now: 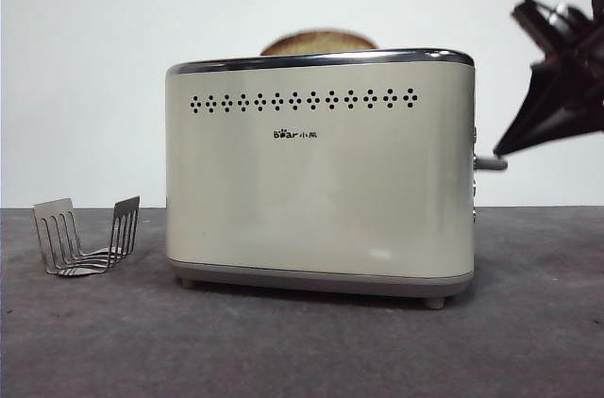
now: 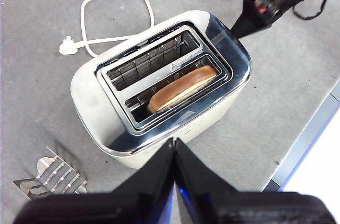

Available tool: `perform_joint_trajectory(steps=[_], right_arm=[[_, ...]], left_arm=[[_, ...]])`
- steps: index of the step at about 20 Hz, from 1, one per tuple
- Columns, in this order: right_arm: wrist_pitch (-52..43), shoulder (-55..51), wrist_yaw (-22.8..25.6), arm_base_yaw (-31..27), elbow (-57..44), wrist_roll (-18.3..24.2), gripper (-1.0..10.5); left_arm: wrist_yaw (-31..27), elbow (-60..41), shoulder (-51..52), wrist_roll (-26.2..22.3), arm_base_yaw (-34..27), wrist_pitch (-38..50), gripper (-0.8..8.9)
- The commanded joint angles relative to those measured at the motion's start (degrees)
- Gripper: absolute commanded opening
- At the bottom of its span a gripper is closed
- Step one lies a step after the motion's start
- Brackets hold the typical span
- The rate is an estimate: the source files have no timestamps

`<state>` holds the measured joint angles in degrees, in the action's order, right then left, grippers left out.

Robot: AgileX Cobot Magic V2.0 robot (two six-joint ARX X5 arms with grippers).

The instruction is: Pick up a slice of bread from the rack,put the bread on the toaster,press the button

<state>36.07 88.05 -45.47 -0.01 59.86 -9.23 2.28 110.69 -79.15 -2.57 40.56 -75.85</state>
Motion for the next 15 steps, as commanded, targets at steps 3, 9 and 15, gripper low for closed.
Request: perform_joint_trajectory(steps=[3, 9, 15], right_arm=[[1.68, -6.1, -0.2, 0.09, 0.11, -0.31, -0.1], [6.14, -19.32, 1.07, 0.07, 1.51, -1.11, -0.1], [16.26, -29.83, 15.63, 0.07, 14.62, -0.46, 0.0]], left_arm=[[0.07, -0.17, 0.22, -0.59, 0.13, 0.09, -0.09], [0.07, -0.17, 0.22, -0.61, 0.13, 0.09, -0.09], [1.11, -0.15, 0.44, 0.94, 0.13, 0.11, -0.03]])
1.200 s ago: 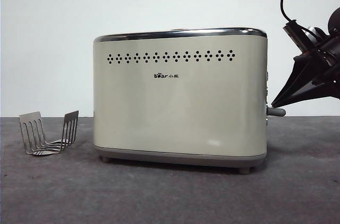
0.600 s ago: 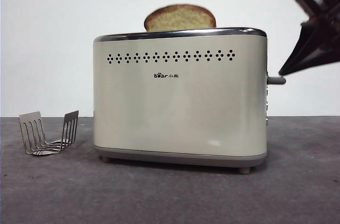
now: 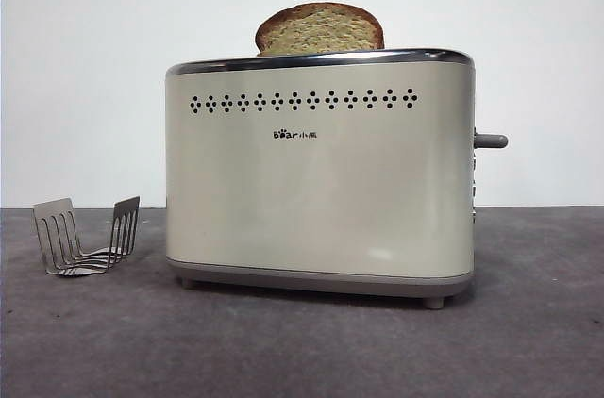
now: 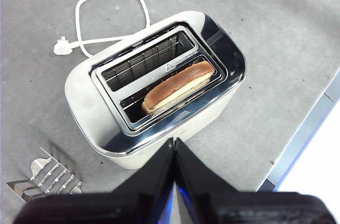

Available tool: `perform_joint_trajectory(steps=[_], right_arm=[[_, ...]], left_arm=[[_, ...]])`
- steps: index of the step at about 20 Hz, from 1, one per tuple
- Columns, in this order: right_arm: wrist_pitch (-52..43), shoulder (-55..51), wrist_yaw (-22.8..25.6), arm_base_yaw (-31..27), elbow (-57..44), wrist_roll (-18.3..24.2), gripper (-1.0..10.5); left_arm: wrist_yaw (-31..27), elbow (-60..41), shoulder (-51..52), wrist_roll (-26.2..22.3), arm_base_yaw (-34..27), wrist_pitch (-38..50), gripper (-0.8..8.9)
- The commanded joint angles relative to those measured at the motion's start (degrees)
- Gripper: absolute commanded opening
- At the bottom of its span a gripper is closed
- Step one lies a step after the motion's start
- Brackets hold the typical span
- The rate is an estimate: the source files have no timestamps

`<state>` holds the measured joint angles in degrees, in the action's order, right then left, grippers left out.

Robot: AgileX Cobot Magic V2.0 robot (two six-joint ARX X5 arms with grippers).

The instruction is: Pick up a slice of bread from the rack,put the bread on the toaster,press the button

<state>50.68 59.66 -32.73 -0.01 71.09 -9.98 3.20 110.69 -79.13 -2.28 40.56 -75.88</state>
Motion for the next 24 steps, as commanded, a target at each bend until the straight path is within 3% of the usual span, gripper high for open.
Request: perform_joint_trajectory(steps=[1, 4, 13, 21, 23, 24], right_arm=[[3.39, -2.45, 5.57, 0.07, 6.19, 1.51, 0.0], [10.08, -3.85, 14.4, 0.07, 13.64, 2.73, 0.0], [20.55, -2.38, 24.98, 0.0, 19.61, 2.73, 0.0], [22.95, 2.32, 27.67, 0.0, 19.61, 2.73, 0.0], [22.95, 4.42, 27.85, 0.0, 19.61, 2.73, 0.0], [22.93, 5.4, 27.87, 0.0, 19.61, 2.73, 0.0]], left_arm=[[0.2, -0.15, 0.39, 0.66, 0.13, 0.13, -0.03], [0.17, -0.13, 0.39, 0.61, 0.13, 0.13, -0.03], [0.2, -0.13, 0.39, 0.61, 0.09, 0.13, -0.03], [-0.24, -0.13, 0.61, 0.59, -1.53, 0.13, -0.03], [-0.2, -0.2, 1.42, -4.68, -2.62, 0.13, -0.03], [-0.2, -0.57, 2.1, -4.9, -3.04, 0.13, -0.03]])
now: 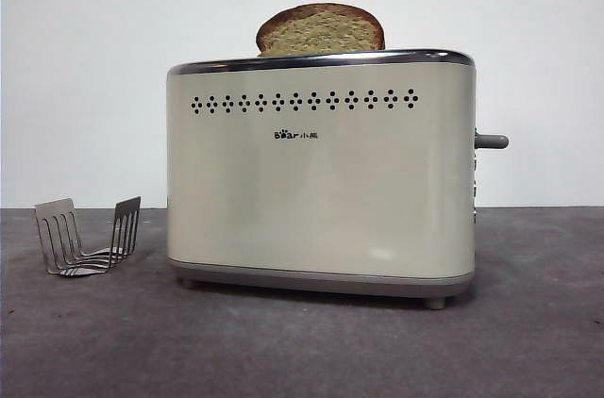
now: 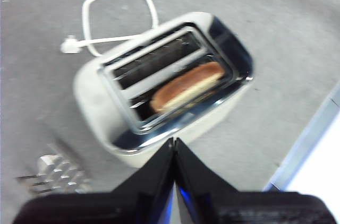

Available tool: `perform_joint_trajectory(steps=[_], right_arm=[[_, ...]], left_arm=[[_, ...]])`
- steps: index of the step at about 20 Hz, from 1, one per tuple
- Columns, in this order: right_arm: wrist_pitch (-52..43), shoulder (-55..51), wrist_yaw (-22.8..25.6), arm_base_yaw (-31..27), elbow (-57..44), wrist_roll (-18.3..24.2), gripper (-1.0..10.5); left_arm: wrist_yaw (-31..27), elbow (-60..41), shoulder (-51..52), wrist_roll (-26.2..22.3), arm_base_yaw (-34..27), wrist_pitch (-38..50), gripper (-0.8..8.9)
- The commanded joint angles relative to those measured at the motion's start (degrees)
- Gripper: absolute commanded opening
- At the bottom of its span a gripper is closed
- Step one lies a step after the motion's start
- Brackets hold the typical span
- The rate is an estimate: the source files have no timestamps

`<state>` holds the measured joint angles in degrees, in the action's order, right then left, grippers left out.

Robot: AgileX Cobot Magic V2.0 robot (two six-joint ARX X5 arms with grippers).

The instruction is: Pick up a slice of bread from the rack,put the bread on the toaster,press the button

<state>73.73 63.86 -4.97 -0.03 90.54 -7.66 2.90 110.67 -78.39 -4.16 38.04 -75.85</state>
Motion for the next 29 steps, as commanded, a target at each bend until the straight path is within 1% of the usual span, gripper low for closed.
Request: perform_joint_trajectory(steps=[1, 2, 4, 6, 8, 11, 12, 14, 15, 16, 17, 19, 21, 27, 29], right_arm=[[-0.17, 2.32, 0.11, 0.02, 0.15, 0.42, 0.0], [-0.24, 3.28, 0.11, 0.02, 0.15, 0.42, 0.0], [-0.24, 5.6, 0.15, 0.02, 0.15, 0.42, 0.0], [-0.24, 7.76, 0.13, 0.02, 0.15, 0.42, 0.0], [-0.37, 9.68, 0.13, 0.02, 0.15, 0.42, 0.0], [-0.39, 12.24, 0.17, 0.02, 0.15, 0.42, 0.0], [-0.42, 12.9, 0.57, 0.02, 0.15, 0.42, 0.0], [-0.42, 14.03, 1.25, 0.02, 0.15, 0.42, 0.0], [-0.48, 14.38, 1.4, 0.02, 0.15, 0.42, 0.0], [-0.5, 14.53, 1.46, 0.02, 0.15, 0.42, 0.0], [-0.57, 14.64, 1.53, 0.02, 0.15, 0.42, 0.0], [-0.61, 14.64, 1.62, 0.02, 0.15, 0.42, 0.0], [-0.61, 14.64, 1.62, 0.02, 0.15, 0.42, 0.0], [-0.61, 14.64, 1.62, 0.02, 0.15, 0.42, 0.0], [-0.63, 14.64, 1.62, 0.02, 0.15, 0.42, 0.0]], left_arm=[[0.0, -1.92, 2.62, -3.19, -1.22, 0.11, -0.03], [0.07, -4.02, 4.04, -3.17, -2.12, 0.11, -0.03], [0.07, -12.41, 8.61, -3.45, -5.55, 0.13, -0.03], [0.09, -24.5, 15.02, -5.07, -10.73, 1.64, -0.03], [0.5, -39.3, 23.78, -5.97, -16.31, 13.16, -0.03], [0.96, -62.93, 39.89, -4.68, -23.39, 37.7, -0.03], [0.96, -69.26, 44.54, -3.63, -25.03, 44.35, -0.03], [0.94, -81.85, 54.23, 0.04, -28.48, 58.6, -0.03], [0.92, -87.38, 58.73, 2.75, -30.36, 64.61, -0.03], [0.28, -91.06, 61.83, 4.61, -31.98, 67.78, -0.03], [-1.4, -94.75, 65.02, 6.8, -34.03, 69.85, -0.03], [-4.44, -100.13, 69.16, 9.14, -37.53, 71.21, -0.03], [-4.52, -103.69, 71.71, 10.34, -40.06, 70.31, -0.03], [-4.2, -108.43, 74.93, 10.6, -40.81, 69.42, -0.03], [-4.11, -110.25, 76.11, 11.58, -40.74, 68.26, -0.03]])
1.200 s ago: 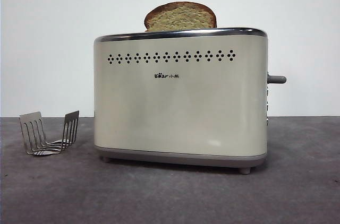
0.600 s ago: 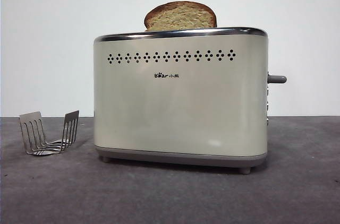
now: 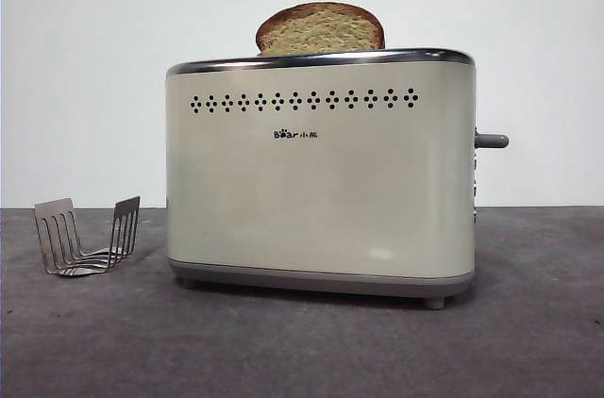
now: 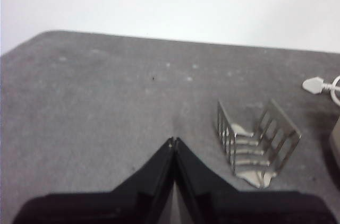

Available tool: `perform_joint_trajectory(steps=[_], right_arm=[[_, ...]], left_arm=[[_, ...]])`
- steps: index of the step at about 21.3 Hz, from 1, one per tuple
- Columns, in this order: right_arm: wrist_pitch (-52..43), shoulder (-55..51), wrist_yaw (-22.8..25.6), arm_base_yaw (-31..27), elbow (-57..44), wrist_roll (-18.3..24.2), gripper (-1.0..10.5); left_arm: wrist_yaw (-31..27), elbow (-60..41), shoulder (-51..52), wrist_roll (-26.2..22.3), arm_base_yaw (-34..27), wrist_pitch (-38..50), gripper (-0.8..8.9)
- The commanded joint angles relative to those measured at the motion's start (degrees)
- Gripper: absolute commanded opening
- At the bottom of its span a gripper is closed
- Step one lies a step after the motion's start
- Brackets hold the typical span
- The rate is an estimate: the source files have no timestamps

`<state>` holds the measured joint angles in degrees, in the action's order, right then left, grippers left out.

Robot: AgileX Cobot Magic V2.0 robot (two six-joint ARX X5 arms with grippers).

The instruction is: Pick up a slice of bread from the rack,put the bread on the toaster,press the button

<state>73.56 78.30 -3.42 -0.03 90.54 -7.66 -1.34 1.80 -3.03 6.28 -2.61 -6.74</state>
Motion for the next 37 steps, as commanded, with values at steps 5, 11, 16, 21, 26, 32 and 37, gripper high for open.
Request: perform_joint_trajectory(steps=[5, 11, 16, 21, 26, 32, 37], right_arm=[[-0.48, 0.2, 0.07, 0.02, 0.15, 0.42, 0.0], [-0.48, 0.2, 0.07, 0.02, 0.15, 0.42, 0.0], [-0.46, 0.2, 0.07, 0.02, 0.15, 0.42, 0.0], [-0.92, 0.17, 0.79, -0.33, 0.15, 0.42, 0.0], [-17.99, -10.45, 7.26, 0.85, -11.63, 1.57, 0.0], [-67.82, -41.33, 5.4, 0.59, -57.75, 4.92, 0.0], [-72.89, -63.04, 5.35, -0.66, -82.23, 9.4, 0.0]], left_arm=[[0.22, -1.38, 2.8, -0.24, -0.09, -2.97, -0.03], [0.26, -1.38, 2.23, 0.42, -0.11, -2.67, -0.03], [0.26, -1.38, 1.53, 0.42, -0.11, -2.67, -0.03], [0.26, -1.38, 1.2, 0.42, -0.11, -2.67, -0.03], [0.26, -1.38, 1.14, 0.42, -0.11, -2.64, -0.03], [0.26, -1.38, 1.14, 0.42, -0.11, -2.64, -0.03], [0.26, -1.38, 1.14, 0.42, -0.11, -2.67, -0.03]])
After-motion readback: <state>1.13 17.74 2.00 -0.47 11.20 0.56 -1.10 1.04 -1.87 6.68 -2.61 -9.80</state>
